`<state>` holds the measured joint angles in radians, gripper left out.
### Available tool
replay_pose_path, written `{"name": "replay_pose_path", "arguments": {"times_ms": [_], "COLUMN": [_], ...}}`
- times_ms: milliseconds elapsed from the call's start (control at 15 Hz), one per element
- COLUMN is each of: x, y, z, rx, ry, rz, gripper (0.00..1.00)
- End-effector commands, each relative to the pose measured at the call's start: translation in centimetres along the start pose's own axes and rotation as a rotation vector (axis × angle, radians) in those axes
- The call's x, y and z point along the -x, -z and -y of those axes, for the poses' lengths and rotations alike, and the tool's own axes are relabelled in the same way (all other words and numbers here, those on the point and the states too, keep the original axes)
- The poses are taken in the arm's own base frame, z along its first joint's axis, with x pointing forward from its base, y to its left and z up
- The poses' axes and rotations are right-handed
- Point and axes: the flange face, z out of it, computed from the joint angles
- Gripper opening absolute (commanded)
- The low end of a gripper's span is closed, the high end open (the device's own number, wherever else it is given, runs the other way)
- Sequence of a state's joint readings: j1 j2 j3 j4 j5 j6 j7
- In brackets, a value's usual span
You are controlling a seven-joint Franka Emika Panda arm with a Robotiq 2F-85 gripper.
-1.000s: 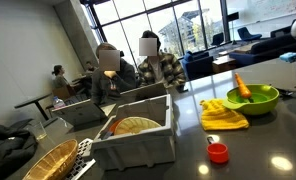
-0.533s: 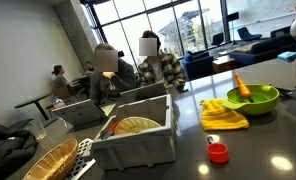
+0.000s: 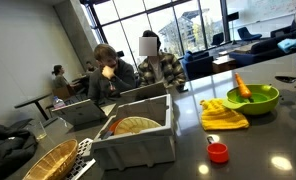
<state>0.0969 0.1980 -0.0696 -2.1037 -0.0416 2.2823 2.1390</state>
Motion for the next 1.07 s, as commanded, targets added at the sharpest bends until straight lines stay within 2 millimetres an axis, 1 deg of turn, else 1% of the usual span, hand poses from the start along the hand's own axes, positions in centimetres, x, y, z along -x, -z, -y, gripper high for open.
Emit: {"name": "replay_pose_path", "arguments": {"times_ms": [0,67,267,467,600,867,933,1000], "x": [-1.3,-1.6,-3.7,-6.1,-7.7,-9.8,-11.0,-11.3], "y": [3.3,3.8,5.1,5.9,6.6,8.2,9.1,9.3], "z": [-0.6,-0.6,-0.8,-1.4,-2.0,-3.8,-3.4,-3.7], "rx": [-0.053,-0.065,-0.091,-0.077,-0.055,0.019,0.041,0.056], "ry": [-0.066,-0.09,-0.194,-0.288,-0.337,-0.397,-0.396,-0.402], "rz": [-0.059,-0.081,-0.205,-0.356,-0.451,-0.617,-0.635,-0.656], "gripper": [0.06,0.06,0.06,0.06,0.06,0.06,0.06,0.06]}}
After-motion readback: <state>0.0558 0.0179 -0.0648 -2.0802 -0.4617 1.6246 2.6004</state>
